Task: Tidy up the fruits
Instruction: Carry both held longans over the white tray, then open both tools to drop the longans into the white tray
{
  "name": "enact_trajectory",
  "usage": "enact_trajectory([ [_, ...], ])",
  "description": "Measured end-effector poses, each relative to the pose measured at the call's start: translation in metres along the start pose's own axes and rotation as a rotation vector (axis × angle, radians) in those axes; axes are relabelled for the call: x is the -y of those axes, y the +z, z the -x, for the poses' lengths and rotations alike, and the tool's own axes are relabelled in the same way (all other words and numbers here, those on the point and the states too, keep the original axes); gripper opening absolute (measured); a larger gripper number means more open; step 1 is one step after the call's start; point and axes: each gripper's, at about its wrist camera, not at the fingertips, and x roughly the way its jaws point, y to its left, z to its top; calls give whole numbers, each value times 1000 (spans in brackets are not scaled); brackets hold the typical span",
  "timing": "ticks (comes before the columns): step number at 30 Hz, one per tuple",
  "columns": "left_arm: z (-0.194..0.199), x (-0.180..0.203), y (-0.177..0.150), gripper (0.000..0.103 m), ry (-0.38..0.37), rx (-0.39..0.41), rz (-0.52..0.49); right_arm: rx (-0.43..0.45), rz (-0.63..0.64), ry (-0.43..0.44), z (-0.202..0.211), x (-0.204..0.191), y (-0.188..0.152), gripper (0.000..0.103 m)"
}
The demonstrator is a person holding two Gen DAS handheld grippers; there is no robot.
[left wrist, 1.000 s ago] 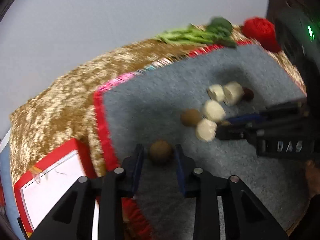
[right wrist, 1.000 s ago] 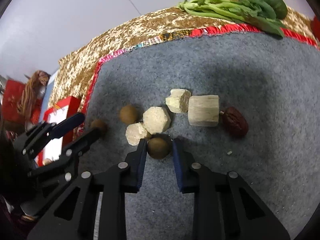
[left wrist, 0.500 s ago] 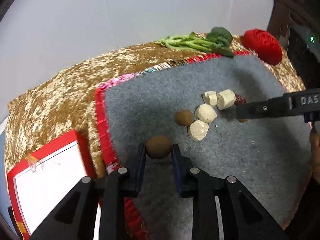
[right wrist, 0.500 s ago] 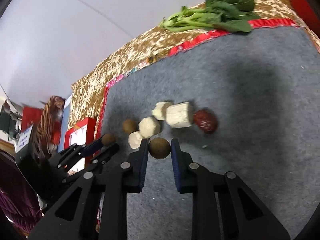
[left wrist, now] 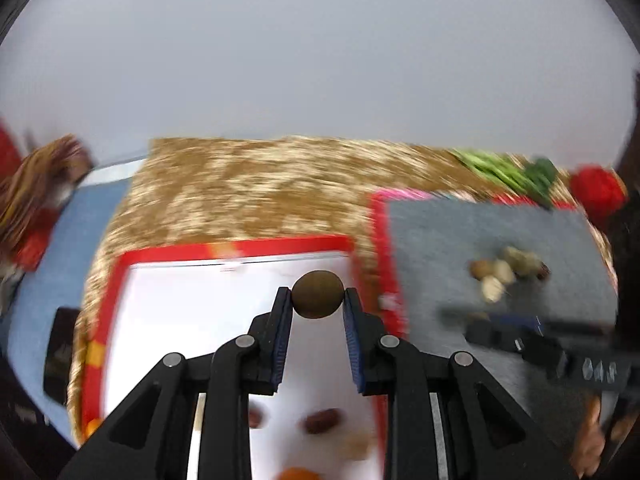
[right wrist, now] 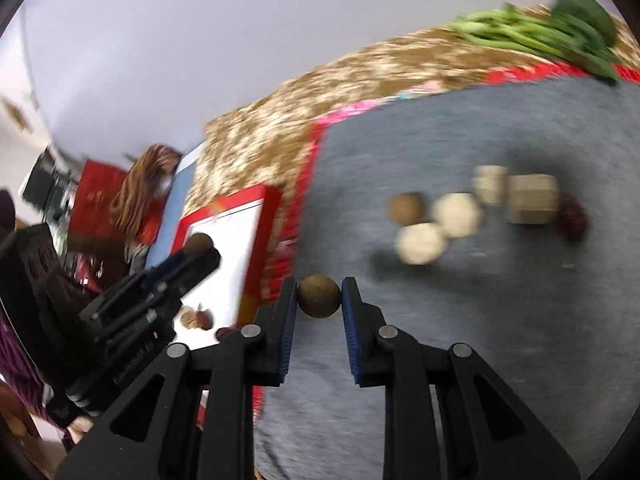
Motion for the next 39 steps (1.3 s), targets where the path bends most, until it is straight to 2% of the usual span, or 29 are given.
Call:
enact_trajectory([
  [4,-6,-41,-6,25,87,-33,82,10,78,47,-13,-33,-12,24],
  [8,-12,-57,-11,25,114,-67,99,2,168,101,-26,-69,-24,24],
  [13,-14,-63,-17,25,115,-84,98,-44,265,106,-45,-101,-42,24],
  [27,-21,-64,-19,25,118,-121,104,-150,419,54,-73,-122,-77,24],
  [34,-25,-67,-19,25,173,-141,123,-158,446,50,-71,-124,-79,25],
  [36,-25,-66,-18,32,189,-138,117,-164,446,47,-71,-125,-78,25],
  [37,-24,-66,-18,42,202,-135,115,-160,449,42,-69,-125,-78,26],
  [38,-23,-66,-18,50,211,-130,116,-155,451,44,-67,-125,-77,29],
  [39,-22,-67,-17,53,221,-121,117,-150,451,51,-65,-126,-76,35],
])
